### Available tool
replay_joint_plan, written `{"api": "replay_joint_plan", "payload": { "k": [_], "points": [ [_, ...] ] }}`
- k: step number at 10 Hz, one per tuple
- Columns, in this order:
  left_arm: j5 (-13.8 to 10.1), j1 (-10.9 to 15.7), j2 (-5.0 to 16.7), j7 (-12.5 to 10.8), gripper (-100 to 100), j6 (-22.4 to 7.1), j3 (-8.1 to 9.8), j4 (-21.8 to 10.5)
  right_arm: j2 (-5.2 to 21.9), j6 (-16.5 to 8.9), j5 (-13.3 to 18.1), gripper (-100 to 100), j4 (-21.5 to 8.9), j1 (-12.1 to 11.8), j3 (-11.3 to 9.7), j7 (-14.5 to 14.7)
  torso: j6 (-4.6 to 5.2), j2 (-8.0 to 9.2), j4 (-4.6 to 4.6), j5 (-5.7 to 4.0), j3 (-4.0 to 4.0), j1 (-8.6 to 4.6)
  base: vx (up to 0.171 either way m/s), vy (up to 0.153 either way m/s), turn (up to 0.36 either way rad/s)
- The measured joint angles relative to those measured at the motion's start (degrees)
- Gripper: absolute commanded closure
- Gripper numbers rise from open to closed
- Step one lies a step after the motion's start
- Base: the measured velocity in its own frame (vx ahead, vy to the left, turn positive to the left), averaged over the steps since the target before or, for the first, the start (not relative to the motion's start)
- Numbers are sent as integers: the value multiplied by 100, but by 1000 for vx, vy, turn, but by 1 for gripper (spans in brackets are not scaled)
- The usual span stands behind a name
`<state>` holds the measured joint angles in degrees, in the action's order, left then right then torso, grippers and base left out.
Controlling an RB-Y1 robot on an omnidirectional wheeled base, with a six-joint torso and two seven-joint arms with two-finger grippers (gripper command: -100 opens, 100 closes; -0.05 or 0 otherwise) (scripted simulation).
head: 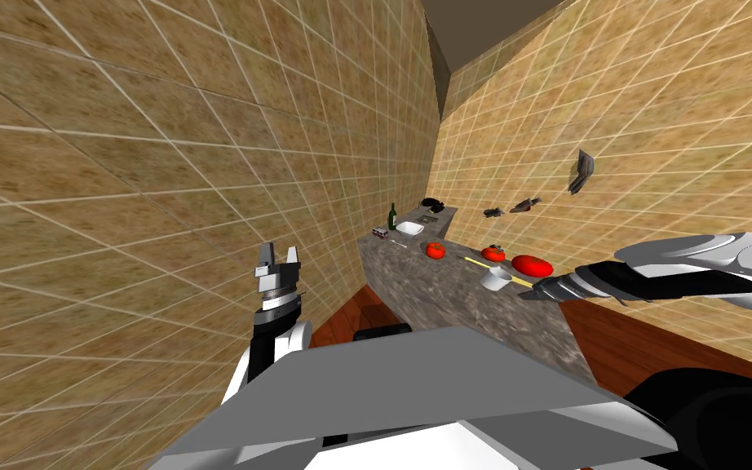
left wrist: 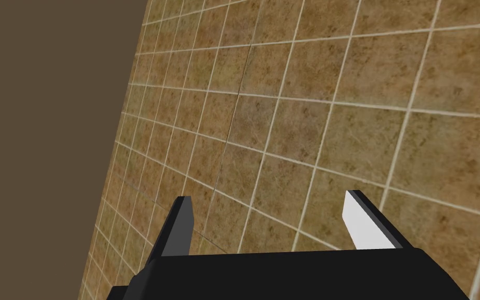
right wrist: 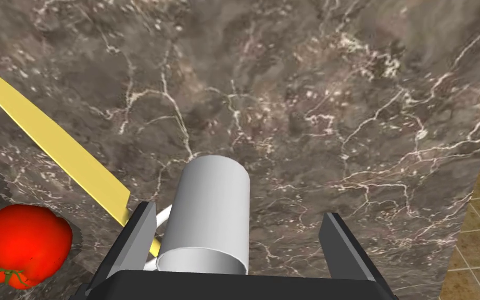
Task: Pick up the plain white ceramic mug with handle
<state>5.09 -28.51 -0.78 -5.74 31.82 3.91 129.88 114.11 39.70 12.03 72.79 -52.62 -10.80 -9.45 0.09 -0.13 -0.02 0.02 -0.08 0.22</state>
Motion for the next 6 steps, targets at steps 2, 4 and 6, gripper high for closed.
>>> {"api": "replay_joint_plan", "payload": {
  "k": [2,4,6],
  "points": [
    [0,0,0,0,0,0,0,0,155,95,-105,-100,-133,-52,-144,27,-6,-16,-4,1,-9,6,110,52,266],
    [0,-1,0,0,0,0,0,0,285,278,-159,-100,-279,-132,-256,-40,2,-15,-4,2,-10,8,39,24,13],
    [0,0,0,0,0,0,0,0,288,292,-164,-100,-285,-129,-266,-34,2,14,4,-2,9,-5,-4,-1,117]
  ]
}}
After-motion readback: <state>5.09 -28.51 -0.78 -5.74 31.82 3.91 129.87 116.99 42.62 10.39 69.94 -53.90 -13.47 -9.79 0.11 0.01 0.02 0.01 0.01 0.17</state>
